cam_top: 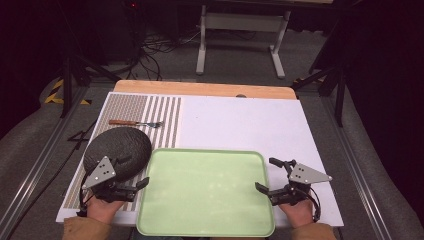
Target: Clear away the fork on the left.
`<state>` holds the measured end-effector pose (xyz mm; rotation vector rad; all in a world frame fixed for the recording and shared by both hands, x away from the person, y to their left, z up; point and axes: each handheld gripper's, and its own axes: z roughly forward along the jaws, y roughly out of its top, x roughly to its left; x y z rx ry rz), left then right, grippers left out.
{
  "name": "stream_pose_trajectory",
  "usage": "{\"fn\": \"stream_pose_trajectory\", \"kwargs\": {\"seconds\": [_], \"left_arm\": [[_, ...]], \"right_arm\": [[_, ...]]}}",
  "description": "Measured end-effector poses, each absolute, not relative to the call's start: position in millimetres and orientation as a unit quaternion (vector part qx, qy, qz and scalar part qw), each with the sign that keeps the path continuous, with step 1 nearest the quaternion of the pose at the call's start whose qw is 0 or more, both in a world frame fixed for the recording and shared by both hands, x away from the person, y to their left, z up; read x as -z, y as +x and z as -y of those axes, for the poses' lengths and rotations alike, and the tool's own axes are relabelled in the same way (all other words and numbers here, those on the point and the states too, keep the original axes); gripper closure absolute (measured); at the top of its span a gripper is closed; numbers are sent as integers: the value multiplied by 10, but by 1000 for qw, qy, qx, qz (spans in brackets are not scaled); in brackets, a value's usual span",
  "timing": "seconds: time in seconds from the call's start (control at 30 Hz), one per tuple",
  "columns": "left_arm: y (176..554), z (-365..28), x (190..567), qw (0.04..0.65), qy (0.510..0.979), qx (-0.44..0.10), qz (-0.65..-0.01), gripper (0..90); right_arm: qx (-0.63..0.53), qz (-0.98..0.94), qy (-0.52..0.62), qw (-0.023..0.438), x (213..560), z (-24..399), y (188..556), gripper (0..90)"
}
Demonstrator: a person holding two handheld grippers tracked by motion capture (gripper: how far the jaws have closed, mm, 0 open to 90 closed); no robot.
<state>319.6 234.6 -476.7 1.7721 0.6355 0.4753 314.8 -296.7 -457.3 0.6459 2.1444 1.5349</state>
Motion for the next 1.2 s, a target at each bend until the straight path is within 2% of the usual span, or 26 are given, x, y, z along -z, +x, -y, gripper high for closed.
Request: {"fn": "stream_pose_trajectory", "kwargs": {"seconds": [0.27, 0.7, 1.2], "left_arm": [[3198, -2305, 4738, 562, 762, -199, -253, 3], [3219, -2316, 4644, 556, 764, -187, -269, 11], [3423, -2336, 4240, 535, 789, -184, -241, 56]], "right_arm": [[-554, -772, 232, 210, 4570, 2975, 3138, 52], [-562, -768, 227, 208, 4541, 2995, 3120, 60], [-572, -763, 225, 200, 4534, 3017, 3119, 73]]}}
